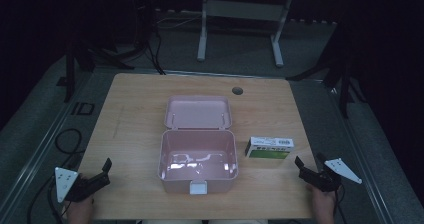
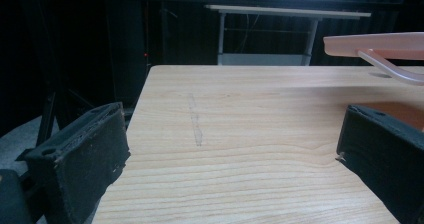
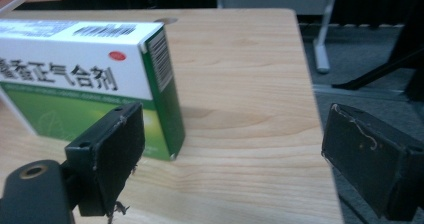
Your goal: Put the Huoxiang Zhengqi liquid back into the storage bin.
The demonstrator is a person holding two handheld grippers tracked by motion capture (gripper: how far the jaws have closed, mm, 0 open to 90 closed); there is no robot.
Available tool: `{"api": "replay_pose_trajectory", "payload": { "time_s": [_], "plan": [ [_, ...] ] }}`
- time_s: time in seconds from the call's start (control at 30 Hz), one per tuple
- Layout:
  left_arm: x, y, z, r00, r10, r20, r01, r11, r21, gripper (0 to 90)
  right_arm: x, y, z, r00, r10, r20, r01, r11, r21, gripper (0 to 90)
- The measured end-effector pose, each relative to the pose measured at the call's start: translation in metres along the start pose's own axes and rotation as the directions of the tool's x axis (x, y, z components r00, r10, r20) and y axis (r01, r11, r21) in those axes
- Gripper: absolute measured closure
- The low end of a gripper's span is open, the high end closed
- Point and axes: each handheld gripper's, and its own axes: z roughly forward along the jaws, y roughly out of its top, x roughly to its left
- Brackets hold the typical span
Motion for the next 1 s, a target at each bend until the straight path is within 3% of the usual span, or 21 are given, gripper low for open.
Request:
{"api": "replay_pose_trajectory", "payload": {
  "time_s": [0.33, 0.43, 0.53, 0.6, 0.67, 0.73, 0.87, 1.0],
  "plan": [
    [0.001, 0.0, 0.0, 0.9999, -0.007, 0.011, 0.007, 1.0, -0.001, 0.3, -0.003, 0.002, 0.006, 0.9974, 0.001, -0.073, 0.005, 0.9965, 0.084, 10.2],
    [0.001, 0.0, 0.0, 0.9999, -0.01, 0.014, 0.01, 1.0, -0.001, 0.4, -0.004, 0.005, 0.009, 0.99, -0.019, -0.14, 0.039, 0.9888, 0.144, 10.2],
    [0.001, 0.0, 0.0, 0.9998, -0.006, 0.021, 0.006, 1.0, 0.001, 0.3, -0.004, 0.008, 0.011, 0.9754, -0.053, -0.214, 0.094, 0.9773, 0.19, 10.2],
    [0.001, 0.0, 0.0, 0.9997, -0.004, 0.023, 0.004, 1.0, 0.001, 0.3, -0.004, 0.009, 0.012, 0.9695, -0.072, -0.234, 0.125, 0.9683, 0.216, 10.2],
    [0.001, 0.0, 0.0, 0.9996, -0.005, 0.026, 0.005, 1.0, 0.002, 0.3, -0.005, 0.009, 0.014, 0.9582, -0.079, -0.275, 0.15, 0.9575, 0.247, 13.7],
    [0.001, 0.0, 0.0, 0.9996, -0.005, 0.027, 0.005, 1.0, 0.002, 0.3, -0.005, 0.01, 0.015, 0.9475, -0.103, -0.303, 0.192, 0.9413, 0.278, 13.0],
    [0.001, 0.0, 0.0, 0.9996, -0.004, 0.027, 0.004, 1.0, 0.004, 0.3, -0.005, 0.011, 0.017, 0.9295, -0.119, -0.349, 0.23, 0.9263, 0.298, 12.9],
    [0.001, 0.0, 0.0, 0.9996, -0.003, 0.029, 0.003, 1.0, 0.003, 0.3, -0.003, 0.015, 0.018, 0.893, -0.155, -0.423, 0.309, 0.8934, 0.326, 12.9]
  ]
}}
